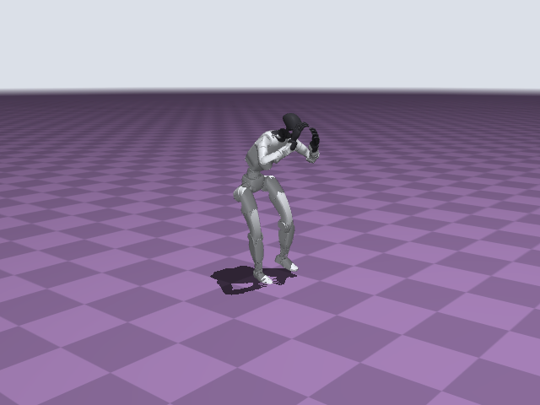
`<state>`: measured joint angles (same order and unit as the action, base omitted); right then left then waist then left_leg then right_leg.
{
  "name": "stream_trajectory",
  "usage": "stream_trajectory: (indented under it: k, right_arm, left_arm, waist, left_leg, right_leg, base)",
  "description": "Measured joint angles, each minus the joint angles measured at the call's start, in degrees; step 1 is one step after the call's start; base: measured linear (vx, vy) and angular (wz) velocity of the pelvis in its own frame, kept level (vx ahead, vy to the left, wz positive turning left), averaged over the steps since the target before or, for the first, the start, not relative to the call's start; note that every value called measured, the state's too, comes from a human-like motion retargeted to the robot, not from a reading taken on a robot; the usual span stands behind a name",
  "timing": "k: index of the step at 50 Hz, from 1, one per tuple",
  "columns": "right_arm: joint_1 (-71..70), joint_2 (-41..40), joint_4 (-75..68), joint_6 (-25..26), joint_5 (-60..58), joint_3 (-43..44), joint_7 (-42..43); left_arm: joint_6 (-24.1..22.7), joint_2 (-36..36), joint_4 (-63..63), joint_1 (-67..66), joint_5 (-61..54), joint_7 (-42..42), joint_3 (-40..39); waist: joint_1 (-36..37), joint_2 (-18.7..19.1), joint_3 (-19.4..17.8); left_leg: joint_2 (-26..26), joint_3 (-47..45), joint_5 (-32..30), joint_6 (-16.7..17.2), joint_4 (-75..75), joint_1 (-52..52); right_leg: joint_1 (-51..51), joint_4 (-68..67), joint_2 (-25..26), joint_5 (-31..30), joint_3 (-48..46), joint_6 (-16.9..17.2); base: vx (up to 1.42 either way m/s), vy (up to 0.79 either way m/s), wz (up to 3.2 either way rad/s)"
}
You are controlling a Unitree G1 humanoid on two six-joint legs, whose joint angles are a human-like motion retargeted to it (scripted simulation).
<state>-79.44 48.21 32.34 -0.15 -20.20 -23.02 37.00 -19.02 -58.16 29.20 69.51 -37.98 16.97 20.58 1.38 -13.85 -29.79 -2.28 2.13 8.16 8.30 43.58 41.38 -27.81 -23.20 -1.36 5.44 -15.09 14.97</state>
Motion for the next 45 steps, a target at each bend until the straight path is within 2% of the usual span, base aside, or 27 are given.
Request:
stream_trajectory:
  k: [2,5,7,9,10,12,14,15,17,18,20,23,25,26,27,28,30,32,33,35,37,38,41,43,45]
  right_arm:
    - [-0.71,-0.59,-0.44,-0.19,0.56,-0.63,0.07]
    - [0.74,-1.92,-0.59,-0.85,1.95,-0.36,0.13]
    - [2.52,-2.53,-0.32,-1.17,2.49,0.17,-1.08]
    - [4.11,-3.22,-0.13,-1.32,2.98,0.59,-2.23]
    - [4.80,-3.53,-0.03,-1.43,3.19,0.86,-2.76]
    - [4.30,-3.52,0.05,-1.27,3.73,1.61,-3.85]
    - [2.68,-3.29,-0.29,-0.64,3.11,1.40,-5.71]
    - [1.74,-3.01,-0.49,-0.34,2.75,1.13,-6.42]
    - [1.89,-2.27,-0.18,-0.18,2.31,1.88,-6.07]
    - [4.02,-2.01,0.87,-0.65,1.99,3.81,-4.99]
    - [6.20,-2.51,2.04,-1.14,1.69,5.29,-4.22]
    - [3.60,-3.03,0.78,-0.32,0.36,3.23,-4.96]
    - [1.94,-3.55,-0.37,0.22,0.03,2.09,-5.30]
    - [1.80,-2.42,-2.35,3.77,-7.95,2.56,-4.86]
    - [2.16,-2.46,-2.98,5.07,-10.84,2.77,-4.48]
    - [3.53,-4.84,-0.91,1.86,-3.55,2.48,-4.24]
    - [4.33,-5.50,0.00,0.29,-0.15,2.73,-3.97]
    - [4.10,-5.40,0.07,-0.11,0.73,2.33,-4.01]
    - [3.95,-5.35,0.12,-0.29,1.38,2.36,-4.00]
    - [2.54,-5.38,-0.47,-0.40,2.31,1.47,-4.83]
    - [1.88,-7.24,-1.29,-0.43,2.54,0.28,-5.76]
    - [1.98,-8.42,-1.48,-0.57,2.73,0.30,-5.89]
    - [1.76,-9.50,-1.55,-0.57,1.91,0.31,-5.43]
    - [1.72,-9.47,-1.32,-0.78,1.30,0.28,-4.94]
    - [0.17,-9.09,-1.45,-0.56,0.72,-0.58,-4.36]
  left_arm:
    - [-0.51,-0.52,-0.36,0.89,-0.27,0.47,0.78]
    - [-1.01,0.14,-1.11,0.68,-0.84,0.71,1.27]
    - [-1.56,1.32,-1.45,0.01,-1.02,0.17,1.11]
    - [-1.60,2.64,-1.89,-0.30,-0.80,-0.07,0.93]
    - [-1.46,3.05,-2.00,-0.38,-0.54,-0.01,0.79]
    - [-0.73,3.27,-1.52,1.04,-0.65,0.86,0.82]
    - [-0.56,2.98,-1.13,2.53,-0.04,0.83,1.28]
    - [-0.67,2.80,-0.96,3.18,0.12,0.79,1.55]
    - [-0.47,3.17,-0.28,2.99,-0.51,1.07,0.87]
    - [0.72,3.70,0.30,1.05,-0.29,1.67,-1.48]
    - [1.81,4.58,1.58,-1.67,1.31,2.16,-3.65]
    - [-0.62,5.74,2.11,-0.78,3.03,2.49,-2.56]
    - [-1.98,6.50,1.86,-0.03,4.34,2.61,-1.85]
    - [-1.09,6.75,1.62,-1.23,6.52,3.12,-2.90]
    - [-0.46,7.02,1.60,-2.24,7.88,3.54,-3.82]
    - [-0.34,7.33,2.03,-2.88,7.58,3.79,-4.45]
    - [0.25,7.32,2.64,-3.90,7.18,3.82,-5.55]
    - [1.27,7.09,3.07,-5.17,6.44,3.89,-6.56]
    - [1.75,7.06,3.32,-5.74,5.56,4.15,-7.01]
    - [1.27,6.80,3.40,-6.05,3.21,3.80,-7.17]
    - [0.40,5.85,2.85,-7.10,1.88,2.87,-7.78]
    - [0.24,5.68,2.72,-7.73,1.13,2.51,-8.35]
    - [0.04,6.52,2.81,-9.13,0.52,1.77,-9.89]
    - [-0.01,6.85,2.99,-10.21,0.59,1.05,-11.20]
    - [-0.82,6.53,3.30,-10.39,0.02,1.18,-11.76]
  waist:
    - [2.29,0.56,0.00]
    - [5.77,2.27,0.00]
    - [6.94,3.70,0.00]
    - [7.03,5.35,0.00]
    - [6.97,6.35,0.00]
    - [7.06,7.47,0.00]
    - [7.44,7.67,0.00]
    - [7.64,7.94,0.00]
    - [6.85,9.00,0.00]
    - [6.11,9.81,0.00]
    - [4.09,10.95,0.00]
    - [-0.58,11.26,0.00]
    - [-2.98,11.50,0.00]
    - [-4.35,11.71,0.00]
    - [-5.54,11.83,0.00]
    - [-6.37,11.80,0.00]
    - [-7.02,10.80,0.00]
    - [-7.04,9.53,0.00]
    - [-6.35,9.12,0.00]
    - [-4.38,8.16,0.00]
    - [-3.07,6.50,0.00]
    - [-2.32,5.53,0.00]
    - [0.02,3.86,0.00]
    - [2.87,3.62,0.00]
    - [5.55,3.42,0.00]
  left_leg:
    - [-0.67,1.59,-2.21,1.04,-11.83,-0.96]
    - [-1.98,1.97,-3.95,5.02,-28.76,-5.00]
    - [-1.12,0.20,-4.81,6.70,-35.27,-8.06]
    - [0.58,0.35,-7.22,6.70,-37.84,-11.15]
    - [0.57,1.41,-8.81,6.70,-38.14,-12.57]
    - [-3.09,3.23,-8.48,5.61,-32.91,-10.65]
    - [-6.18,2.32,-3.35,4.50,-22.54,-6.62]
    - [-7.16,1.58,-0.48,4.29,-16.47,-4.39]
    - [-6.53,-0.89,3.31,2.52,-10.30,-4.29]
    - [-6.34,-1.78,4.74,1.38,-8.16,-5.71]
    - [-6.78,-2.98,6.14,0.25,-7.14,-8.34]
    - [-6.43,-3.89,6.08,1.03,-10.45,-10.40]
    - [-7.74,-3.60,6.50,3.51,-12.08,-12.03]
    - [-8.11,-3.20,6.94,3.94,-12.14,-14.23]
    - [-8.54,-2.86,7.28,4.23,-11.66,-15.88]
    - [-9.11,-2.61,7.42,4.26,-10.08,-16.42]
    - [-9.39,-3.12,5.98,2.40,-3.78,-15.81]
    - [-8.79,-3.15,0.89,0.49,5.93,-12.80]
    - [-8.45,-2.11,-1.96,0.24,10.98,-10.61]
    - [-5.71,2.14,-3.79,1.87,19.68,-5.44]
    - [-2.68,4.61,-1.08,3.32,23.71,-2.06]
    - [-2.79,3.88,0.22,3.01,24.01,-0.63]
    - [-5.13,-2.25,2.33,-0.16,17.61,3.05]
    - [-6.25,-6.17,2.77,-0.33,7.98,2.95]
    - [-6.35,-9.55,-0.13,-0.09,-5.92,2.19]
  right_leg:
    - [3.01,0.66,2.68,0.68,2.14,0.01]
    - [9.19,1.02,6.37,2.34,5.86,0.01]
    - [11.98,-1.48,7.15,3.21,7.50,-0.02]
    - [12.00,-8.47,7.11,2.97,8.27,-0.16]
    - [11.02,-13.30,7.54,1.99,8.41,-0.33]
    - [2.70,-27.17,9.34,-6.02,6.53,-0.04]
    - [-7.08,-40.86,7.59,-13.24,2.99,0.03]
    - [-11.45,-46.53,5.37,-14.71,1.60,0.03]
    - [-16.55,-50.90,-1.68,-9.28,1.58,-0.82]
    - [-17.32,-50.74,-5.28,-5.98,0.59,-3.03]
    - [-18.94,-44.31,-9.32,-2.75,-0.83,-4.28]
    - [-20.31,-20.95,-11.77,-4.05,-0.91,-0.44]
    - [-18.17,-1.37,-10.86,-5.30,-1.61,0.03]
    - [-15.63,5.18,-10.87,-5.35,-1.35,0.03]
    - [-13.49,10.39,-10.89,-5.90,-1.38,0.03]
    - [-12.12,12.91,-10.91,-7.47,-2.00,0.03]
    - [-9.70,13.93,-12.26,-12.09,-4.93,0.03]
    - [-8.78,9.98,-13.95,-12.77,-6.07,-0.20]
    - [-9.31,6.70,-13.65,-11.34,-5.26,-0.85]
    - [-11.46,-0.35,-11.86,-8.13,-3.07,-1.66]
    - [-11.47,-6.05,-10.18,-4.96,-1.90,-1.46]
    - [-10.70,-7.91,-9.27,-3.30,-1.71,-1.58]
    - [-6.49,-9.07,-7.06,0.16,-2.71,-2.63]
    - [-2.51,-8.05,-4.61,1.44,-3.32,-3.14]
    - [0.87,-6.30,-2.11,1.87,-3.47,-2.66]
  base:
    - [0.68,-0.05,-1.68]
    - [0.76,0.04,-1.61]
    - [0.78,0.25,-1.24]
    - [0.75,0.28,-0.91]
    - [0.65,0.00,-0.82]
    - [0.55,-0.31,-0.92]
    - [0.55,-0.27,-1.22]
    - [0.67,0.16,-1.16]
    - [0.77,0.39,-0.80]
    - [0.77,0.26,-0.52]
    - [0.71,0.08,-0.33]
    - [0.66,-0.10,0.10]
    - [0.73,-0.39,0.22]
    - [0.82,-0.45,0.28]
    - [0.86,-0.45,0.29]
    - [0.83,-0.45,0.14]
    - [0.82,-0.38,-0.09]
    - [0.84,-0.30,-0.42]
    - [0.82,-0.33,-0.84]
    - [0.77,-0.36,-1.12]
    - [0.79,-0.36,-1.04]
    - [0.83,-0.34,-0.77]
    - [0.82,-0.28,-0.48]
    - [0.81,-0.21,-0.70]
    - [0.79,-0.15,-0.74]
